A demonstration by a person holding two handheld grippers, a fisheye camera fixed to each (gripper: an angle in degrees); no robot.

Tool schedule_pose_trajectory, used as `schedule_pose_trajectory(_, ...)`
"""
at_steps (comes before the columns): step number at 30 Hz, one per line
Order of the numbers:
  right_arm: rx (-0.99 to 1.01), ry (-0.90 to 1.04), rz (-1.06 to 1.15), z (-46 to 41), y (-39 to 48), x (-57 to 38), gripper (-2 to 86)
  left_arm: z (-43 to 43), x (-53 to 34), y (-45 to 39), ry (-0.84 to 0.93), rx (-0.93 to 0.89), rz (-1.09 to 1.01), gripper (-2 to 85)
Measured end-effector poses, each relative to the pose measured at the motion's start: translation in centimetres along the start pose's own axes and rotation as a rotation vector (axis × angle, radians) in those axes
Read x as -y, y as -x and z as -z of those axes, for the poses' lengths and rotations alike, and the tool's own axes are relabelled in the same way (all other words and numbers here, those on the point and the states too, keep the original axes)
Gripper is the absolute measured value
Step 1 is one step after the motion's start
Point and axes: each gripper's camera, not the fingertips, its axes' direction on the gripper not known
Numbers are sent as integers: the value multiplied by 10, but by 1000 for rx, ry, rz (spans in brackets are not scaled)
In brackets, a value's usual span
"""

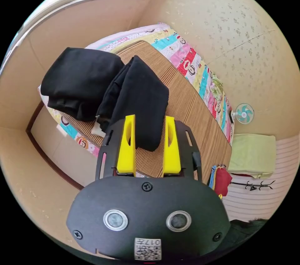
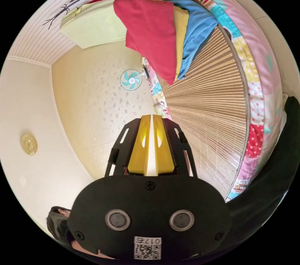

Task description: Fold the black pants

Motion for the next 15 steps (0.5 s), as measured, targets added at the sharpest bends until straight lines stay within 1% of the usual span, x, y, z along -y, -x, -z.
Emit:
schedule_pose_trajectory(2, 29, 15, 11, -10, -6, -30, 17, 3, 25, 27, 39, 61, 24, 142)
schedule_pose_trajectory(4, 67, 38, 8, -17, -15, -51, 17, 0, 37, 42, 68, 55, 44, 144)
schedule_pose_trajectory(6, 139, 66, -1, -24, -27, -68, 16, -5, 44, 51, 87, 1, 44, 143)
schedule_pose_trajectory(8, 231, 97, -5, -29, -40, -85, 14, -26, 47, 55, 165, -68, 45, 130)
schedule_pose_trajectory(9, 243, 110, -6, -30, -42, -88, 13, -34, 47, 54, 196, -108, 39, 123)
schedule_pose_trajectory(10, 242, 143, -7, -34, -44, -91, 13, -48, 43, 51, 247, -171, 40, 98)
schedule_pose_trajectory(11, 200, 186, 4, -39, -42, -92, 13, -51, 37, 47, 252, -181, 55, 61)
schedule_pose_trajectory(12, 167, 210, 16, -42, -39, -92, 14, -49, 34, 45, 243, -190, 59, 57)
schedule_pose_trajectory(13, 83, 270, 52, -53, -31, -91, 17, -43, 28, 39, 219, -267, 56, 51)
schedule_pose_trajectory(14, -7, 344, 92, -70, -23, -90, 21, -34, 24, 32, 196, -384, 46, 48)
schedule_pose_trajectory(15, -49, 387, 108, -82, -20, -91, 25, -30, 22, 29, 190, -438, 39, 47)
